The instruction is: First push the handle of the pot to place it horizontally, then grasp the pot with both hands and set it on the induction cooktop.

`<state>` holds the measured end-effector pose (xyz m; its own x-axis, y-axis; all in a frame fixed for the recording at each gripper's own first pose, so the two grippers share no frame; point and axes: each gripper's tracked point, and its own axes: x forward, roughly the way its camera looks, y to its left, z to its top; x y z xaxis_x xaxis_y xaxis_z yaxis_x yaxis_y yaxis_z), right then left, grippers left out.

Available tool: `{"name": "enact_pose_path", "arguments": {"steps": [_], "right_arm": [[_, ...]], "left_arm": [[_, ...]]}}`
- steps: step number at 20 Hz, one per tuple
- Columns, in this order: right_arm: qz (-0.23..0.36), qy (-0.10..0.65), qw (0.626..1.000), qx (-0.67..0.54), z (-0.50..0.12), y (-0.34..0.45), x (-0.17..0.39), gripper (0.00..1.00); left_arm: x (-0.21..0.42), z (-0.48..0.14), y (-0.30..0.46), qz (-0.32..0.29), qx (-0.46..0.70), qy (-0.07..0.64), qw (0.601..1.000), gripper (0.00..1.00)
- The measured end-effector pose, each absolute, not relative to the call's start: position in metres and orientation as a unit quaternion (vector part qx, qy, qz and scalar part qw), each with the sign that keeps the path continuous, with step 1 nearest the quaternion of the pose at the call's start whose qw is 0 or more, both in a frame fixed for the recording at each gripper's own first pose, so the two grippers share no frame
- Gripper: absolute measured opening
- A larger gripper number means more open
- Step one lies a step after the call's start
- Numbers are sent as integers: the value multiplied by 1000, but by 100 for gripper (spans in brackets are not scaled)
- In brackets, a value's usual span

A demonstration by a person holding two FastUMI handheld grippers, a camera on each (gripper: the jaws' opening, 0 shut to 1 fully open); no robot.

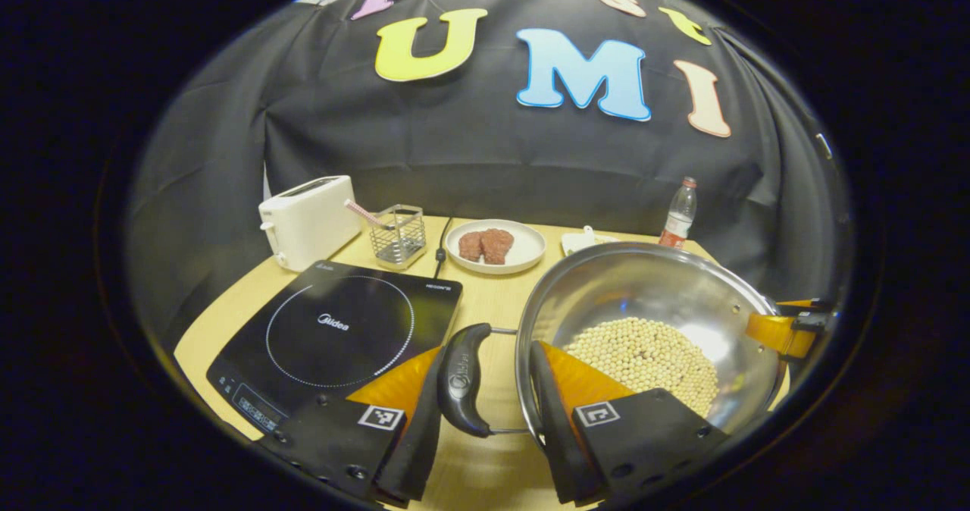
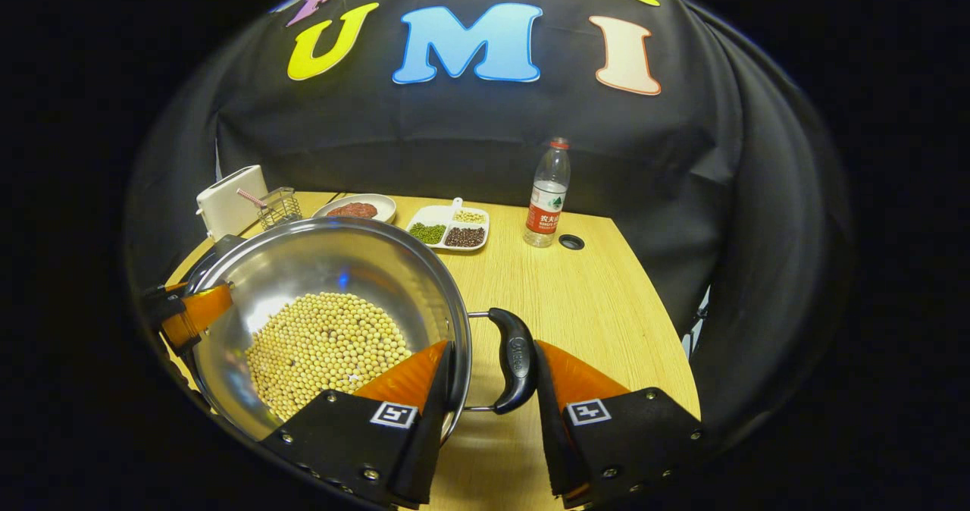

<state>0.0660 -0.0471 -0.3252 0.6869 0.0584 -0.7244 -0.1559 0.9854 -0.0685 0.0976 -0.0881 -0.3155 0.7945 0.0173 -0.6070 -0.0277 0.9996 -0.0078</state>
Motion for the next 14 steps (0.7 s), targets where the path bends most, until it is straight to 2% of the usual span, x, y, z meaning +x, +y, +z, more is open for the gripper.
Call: {"name": "enact_pose_path", "arguments": {"steps": [2, 11, 13, 14], "right_arm": [[56, 389, 917, -66, -319, -40, 60, 57], [13, 386, 920, -64, -303, 11, 35, 57], [3, 386, 921, -57, -300, 25, 34, 57], [0, 385, 921, -56, -299, 34, 34, 57]], "left_arm": [[94, -310, -82, 9, -11, 317, 948, 68], [105, -300, -27, -31, -8, 313, 949, 68], [109, -298, -11, -37, -4, 313, 949, 64], [112, -297, -3, -40, -4, 312, 949, 68]]}}
